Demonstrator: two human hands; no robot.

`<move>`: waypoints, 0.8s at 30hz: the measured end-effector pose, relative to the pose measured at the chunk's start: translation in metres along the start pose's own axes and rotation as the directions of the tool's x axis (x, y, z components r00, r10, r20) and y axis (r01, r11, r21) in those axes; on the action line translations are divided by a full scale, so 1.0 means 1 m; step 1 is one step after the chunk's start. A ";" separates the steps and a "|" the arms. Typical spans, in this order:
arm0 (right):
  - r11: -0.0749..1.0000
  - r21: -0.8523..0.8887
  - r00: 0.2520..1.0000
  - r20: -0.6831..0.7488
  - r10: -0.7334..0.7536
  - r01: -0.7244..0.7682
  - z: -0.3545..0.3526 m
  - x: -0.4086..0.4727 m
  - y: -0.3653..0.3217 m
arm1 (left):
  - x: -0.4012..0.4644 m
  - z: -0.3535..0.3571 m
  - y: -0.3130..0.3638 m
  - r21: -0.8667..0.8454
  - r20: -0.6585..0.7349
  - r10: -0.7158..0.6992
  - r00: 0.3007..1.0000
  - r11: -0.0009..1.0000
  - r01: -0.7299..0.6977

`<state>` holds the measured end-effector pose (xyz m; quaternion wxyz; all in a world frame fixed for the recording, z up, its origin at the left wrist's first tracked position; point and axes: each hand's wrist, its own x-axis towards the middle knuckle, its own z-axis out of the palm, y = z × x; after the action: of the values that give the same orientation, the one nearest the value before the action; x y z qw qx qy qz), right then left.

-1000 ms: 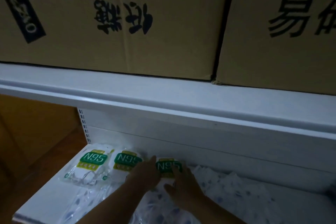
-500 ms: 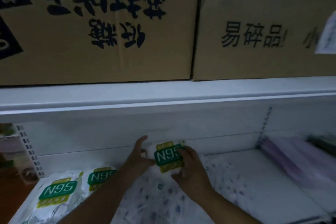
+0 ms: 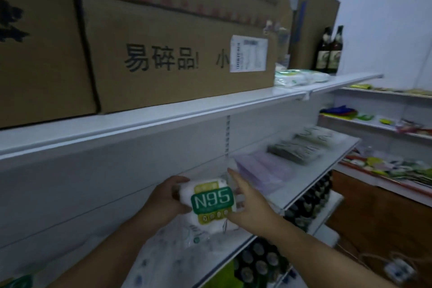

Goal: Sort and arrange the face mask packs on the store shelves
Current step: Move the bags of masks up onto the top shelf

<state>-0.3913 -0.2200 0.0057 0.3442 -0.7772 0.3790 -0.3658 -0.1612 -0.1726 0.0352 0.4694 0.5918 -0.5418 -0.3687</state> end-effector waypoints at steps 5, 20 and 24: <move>0.989 0.002 0.988 -0.040 0.148 -0.148 -0.088 -0.027 0.032 | 0.022 0.087 0.031 -0.013 0.080 0.053 0.995 0.999 -0.052; 0.960 0.031 0.915 -0.298 0.274 -0.278 -0.361 -0.114 0.136 | 0.092 0.382 0.138 0.131 0.278 0.156 0.948 0.971 -0.198; 0.962 -0.002 0.910 -0.325 0.258 -0.274 -0.409 -0.103 0.150 | 0.117 0.415 0.166 0.141 0.315 0.188 0.930 0.960 -0.242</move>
<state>-0.8270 -0.3105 0.0546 0.3057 -0.6562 0.5409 -0.4282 -0.5861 -0.3486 0.0825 0.3651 0.5056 -0.6988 -0.3504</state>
